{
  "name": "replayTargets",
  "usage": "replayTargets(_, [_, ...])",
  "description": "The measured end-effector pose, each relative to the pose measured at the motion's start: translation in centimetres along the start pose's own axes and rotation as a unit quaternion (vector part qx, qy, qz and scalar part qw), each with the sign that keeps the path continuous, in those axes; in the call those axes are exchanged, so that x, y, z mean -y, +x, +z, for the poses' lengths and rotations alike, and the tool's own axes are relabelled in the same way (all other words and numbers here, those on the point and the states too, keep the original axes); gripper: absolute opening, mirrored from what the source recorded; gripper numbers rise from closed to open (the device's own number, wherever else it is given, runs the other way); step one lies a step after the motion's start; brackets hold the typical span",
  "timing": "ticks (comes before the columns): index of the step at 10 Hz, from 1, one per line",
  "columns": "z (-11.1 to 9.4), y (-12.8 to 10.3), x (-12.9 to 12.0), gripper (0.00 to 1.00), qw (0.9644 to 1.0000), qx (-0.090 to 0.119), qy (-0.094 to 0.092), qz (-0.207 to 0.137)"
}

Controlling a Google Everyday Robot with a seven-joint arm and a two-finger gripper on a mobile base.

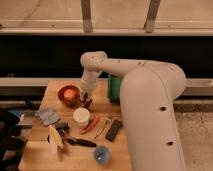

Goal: Place grapes in table surface

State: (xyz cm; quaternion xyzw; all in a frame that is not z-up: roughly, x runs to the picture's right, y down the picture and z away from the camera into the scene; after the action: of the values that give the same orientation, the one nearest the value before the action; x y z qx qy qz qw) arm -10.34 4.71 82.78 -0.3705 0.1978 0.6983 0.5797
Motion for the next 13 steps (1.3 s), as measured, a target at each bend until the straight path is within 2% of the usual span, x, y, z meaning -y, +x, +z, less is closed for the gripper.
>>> replayTargets(7, [0.0,0.0,0.0,0.30,1.0000,0.000,0.000,0.000])
replayTargets(8, [0.0,0.0,0.0,0.28,1.0000,0.000,0.000,0.000])
replayTargets(9, [0.1,0.1,0.2,0.19,1.0000,-0.001,0.000,0.001])
replayTargets(10, [0.1,0.0,0.3,0.16,1.0000,-0.003,-0.003,0.007])
replayTargets(11, [0.4,0.0,1.5,0.19,0.9997,-0.008,-0.004,0.025])
replayTargets(13, [0.4,-0.3,3.6,0.35,0.9990,-0.005,-0.004,0.044])
